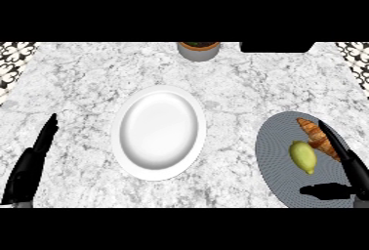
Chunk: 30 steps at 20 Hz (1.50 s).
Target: Pick the lemon from the placemat and place it in the plate
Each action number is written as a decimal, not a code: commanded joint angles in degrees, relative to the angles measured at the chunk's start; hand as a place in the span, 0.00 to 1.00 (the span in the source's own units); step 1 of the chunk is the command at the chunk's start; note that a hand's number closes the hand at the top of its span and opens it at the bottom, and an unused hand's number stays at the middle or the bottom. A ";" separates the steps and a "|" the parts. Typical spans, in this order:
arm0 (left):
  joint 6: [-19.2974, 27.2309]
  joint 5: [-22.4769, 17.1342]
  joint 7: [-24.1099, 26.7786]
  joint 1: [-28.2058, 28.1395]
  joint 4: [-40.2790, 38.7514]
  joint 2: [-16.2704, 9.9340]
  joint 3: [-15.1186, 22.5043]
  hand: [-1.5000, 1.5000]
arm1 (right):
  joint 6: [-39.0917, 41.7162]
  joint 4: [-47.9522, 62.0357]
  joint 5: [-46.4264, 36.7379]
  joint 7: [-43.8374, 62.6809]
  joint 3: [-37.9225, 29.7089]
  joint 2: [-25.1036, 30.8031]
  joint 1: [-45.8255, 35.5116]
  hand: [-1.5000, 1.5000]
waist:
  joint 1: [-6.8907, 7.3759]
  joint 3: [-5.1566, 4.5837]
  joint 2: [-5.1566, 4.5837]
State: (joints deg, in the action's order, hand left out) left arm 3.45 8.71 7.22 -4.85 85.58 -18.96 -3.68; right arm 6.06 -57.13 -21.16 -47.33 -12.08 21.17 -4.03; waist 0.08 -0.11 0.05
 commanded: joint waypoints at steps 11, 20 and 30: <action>-3.38 2.21 1.58 -0.71 -0.72 2.06 -2.72 0.50 | -4.78 8.67 -1.19 -7.26 0.12 -3.03 -5.74 1.00 | 0.15 0.12 -0.07; -5.03 2.23 -1.20 5.51 0.86 1.69 1.15 0.50 | 0.69 16.44 -29.69 21.58 17.92 8.95 -31.89 1.00 | 7.53 0.06 -1.91; -2.88 3.12 1.25 2.92 -1.84 2.89 -0.30 0.50 | -13.36 30.30 -27.83 17.07 10.19 3.33 -48.51 1.00 | 2.89 0.22 -1.04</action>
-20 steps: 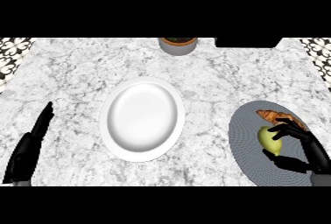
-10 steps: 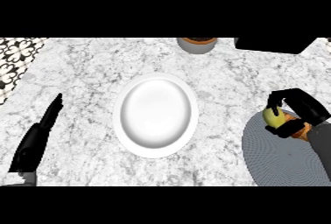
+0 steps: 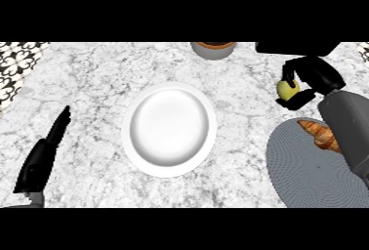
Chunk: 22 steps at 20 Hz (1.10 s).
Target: Pick the lemon from the placemat and place it in the plate
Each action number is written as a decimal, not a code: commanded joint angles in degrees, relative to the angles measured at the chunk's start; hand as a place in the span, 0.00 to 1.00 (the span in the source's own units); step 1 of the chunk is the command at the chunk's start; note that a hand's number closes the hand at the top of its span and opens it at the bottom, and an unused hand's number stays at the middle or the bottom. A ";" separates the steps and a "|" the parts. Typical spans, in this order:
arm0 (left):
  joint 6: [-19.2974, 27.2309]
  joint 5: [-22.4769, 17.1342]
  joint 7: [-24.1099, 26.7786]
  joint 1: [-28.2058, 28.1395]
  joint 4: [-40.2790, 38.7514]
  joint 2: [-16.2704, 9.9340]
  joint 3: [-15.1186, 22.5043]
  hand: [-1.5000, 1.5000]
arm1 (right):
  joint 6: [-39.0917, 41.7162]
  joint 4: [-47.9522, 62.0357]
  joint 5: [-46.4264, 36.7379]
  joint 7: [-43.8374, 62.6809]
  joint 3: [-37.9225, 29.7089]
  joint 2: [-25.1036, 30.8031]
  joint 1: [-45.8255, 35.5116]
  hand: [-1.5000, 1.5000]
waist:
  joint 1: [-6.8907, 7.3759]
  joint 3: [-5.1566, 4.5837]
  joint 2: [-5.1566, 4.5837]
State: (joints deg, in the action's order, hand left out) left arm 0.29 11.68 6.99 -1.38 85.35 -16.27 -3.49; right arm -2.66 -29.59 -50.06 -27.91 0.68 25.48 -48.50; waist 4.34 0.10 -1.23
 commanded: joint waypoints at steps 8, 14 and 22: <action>-0.17 -0.38 1.07 -2.89 -0.54 -0.75 -2.33 0.50 | 3.25 -2.41 9.84 -16.11 -6.92 -2.13 -9.65 1.00 | -3.29 -0.09 1.09; 1.74 0.73 1.49 -5.92 1.37 1.00 -2.31 0.50 | 15.71 -13.92 13.56 -14.61 -4.64 -4.52 -8.10 1.00 | -4.60 -0.12 1.69; -1.41 -1.63 -0.53 -4.40 1.48 -0.79 -4.67 0.50 | 19.82 -33.87 14.50 4.60 1.56 -17.64 -4.27 1.00 | -4.95 -0.14 1.77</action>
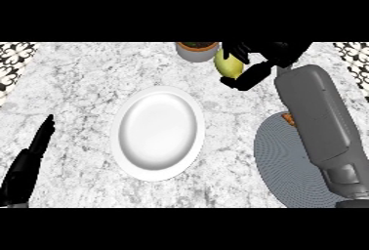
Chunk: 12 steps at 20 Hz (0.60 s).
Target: Pick the lemon from the placemat and place it in the plate
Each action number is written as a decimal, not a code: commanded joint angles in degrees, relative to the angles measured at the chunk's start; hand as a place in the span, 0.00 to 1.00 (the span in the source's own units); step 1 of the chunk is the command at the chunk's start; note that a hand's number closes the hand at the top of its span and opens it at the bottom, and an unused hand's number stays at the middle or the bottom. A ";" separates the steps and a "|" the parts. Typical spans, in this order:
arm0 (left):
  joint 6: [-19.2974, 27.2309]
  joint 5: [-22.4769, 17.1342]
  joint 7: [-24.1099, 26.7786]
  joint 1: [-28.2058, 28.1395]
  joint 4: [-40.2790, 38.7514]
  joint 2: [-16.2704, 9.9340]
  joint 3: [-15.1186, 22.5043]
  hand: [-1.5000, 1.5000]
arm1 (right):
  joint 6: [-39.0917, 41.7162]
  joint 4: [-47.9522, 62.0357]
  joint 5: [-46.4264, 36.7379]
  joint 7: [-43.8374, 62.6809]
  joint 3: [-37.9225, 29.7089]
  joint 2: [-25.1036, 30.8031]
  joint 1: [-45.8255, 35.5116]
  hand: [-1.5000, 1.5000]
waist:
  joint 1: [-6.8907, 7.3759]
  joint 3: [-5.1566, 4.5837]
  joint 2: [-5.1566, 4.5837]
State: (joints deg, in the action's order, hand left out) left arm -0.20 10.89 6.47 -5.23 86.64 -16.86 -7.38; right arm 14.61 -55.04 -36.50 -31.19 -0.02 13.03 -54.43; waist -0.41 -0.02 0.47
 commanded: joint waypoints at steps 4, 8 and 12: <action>-0.47 0.27 2.43 -1.08 -1.08 0.28 -0.64 0.50 | 2.89 -10.78 -0.11 17.00 5.15 -11.71 1.07 1.00 | 0.34 -0.02 -0.16; 0.61 1.69 1.86 1.92 -3.44 1.78 0.41 0.50 | 0.74 -10.71 0.89 22.55 14.01 -12.86 2.92 1.00 | 0.64 -0.02 -0.36; -1.05 1.11 1.32 2.34 -3.08 0.52 -0.64 0.50 | -1.35 -5.60 3.53 26.32 19.00 -12.97 -0.30 1.00 | 1.16 0.00 -0.52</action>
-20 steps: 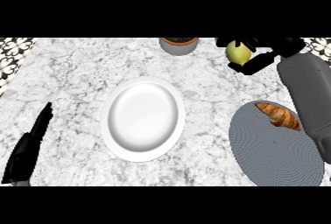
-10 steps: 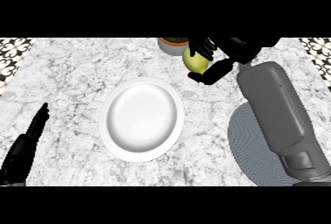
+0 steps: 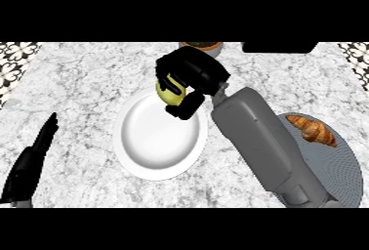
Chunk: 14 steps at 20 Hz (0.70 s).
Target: Pick the lemon from the placemat and place it in the plate
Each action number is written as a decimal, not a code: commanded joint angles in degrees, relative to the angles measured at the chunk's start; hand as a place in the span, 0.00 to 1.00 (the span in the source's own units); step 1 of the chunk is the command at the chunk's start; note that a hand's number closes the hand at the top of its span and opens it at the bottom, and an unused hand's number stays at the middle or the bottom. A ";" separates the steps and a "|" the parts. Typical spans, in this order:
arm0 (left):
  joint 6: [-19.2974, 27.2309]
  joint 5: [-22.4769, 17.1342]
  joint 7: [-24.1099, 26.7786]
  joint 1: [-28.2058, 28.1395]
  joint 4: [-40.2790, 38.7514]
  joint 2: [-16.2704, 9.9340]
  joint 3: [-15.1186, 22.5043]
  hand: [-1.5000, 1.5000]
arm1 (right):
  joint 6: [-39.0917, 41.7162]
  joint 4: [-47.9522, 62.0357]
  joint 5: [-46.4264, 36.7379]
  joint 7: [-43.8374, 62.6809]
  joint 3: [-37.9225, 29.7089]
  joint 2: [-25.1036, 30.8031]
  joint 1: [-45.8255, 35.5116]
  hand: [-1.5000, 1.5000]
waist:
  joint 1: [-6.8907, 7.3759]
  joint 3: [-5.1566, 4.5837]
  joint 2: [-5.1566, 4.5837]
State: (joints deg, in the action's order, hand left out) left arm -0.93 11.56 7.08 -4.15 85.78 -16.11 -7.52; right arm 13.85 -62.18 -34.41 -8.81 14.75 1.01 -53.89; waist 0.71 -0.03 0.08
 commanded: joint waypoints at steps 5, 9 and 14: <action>0.62 2.41 -1.44 3.87 -1.71 2.06 2.44 0.50 | -10.40 12.04 8.60 5.39 16.30 -0.99 -4.99 1.00 | 1.61 -0.01 -0.50; -0.66 1.02 -0.35 2.42 -0.45 0.20 0.16 0.50 | -7.08 12.29 15.01 3.99 19.60 -1.00 -1.29 1.00 | 1.44 0.01 -0.42; -1.49 0.74 0.06 2.09 0.15 0.24 0.30 0.50 | -17.55 15.83 24.41 14.85 25.98 -1.01 -3.94 0.00 | 2.75 0.00 -0.55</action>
State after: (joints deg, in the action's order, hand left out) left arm -1.44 13.08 6.56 -2.19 86.03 -15.23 -6.39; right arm -0.08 -48.96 -16.16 0.83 35.81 0.04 -55.32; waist 2.89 -0.03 -0.42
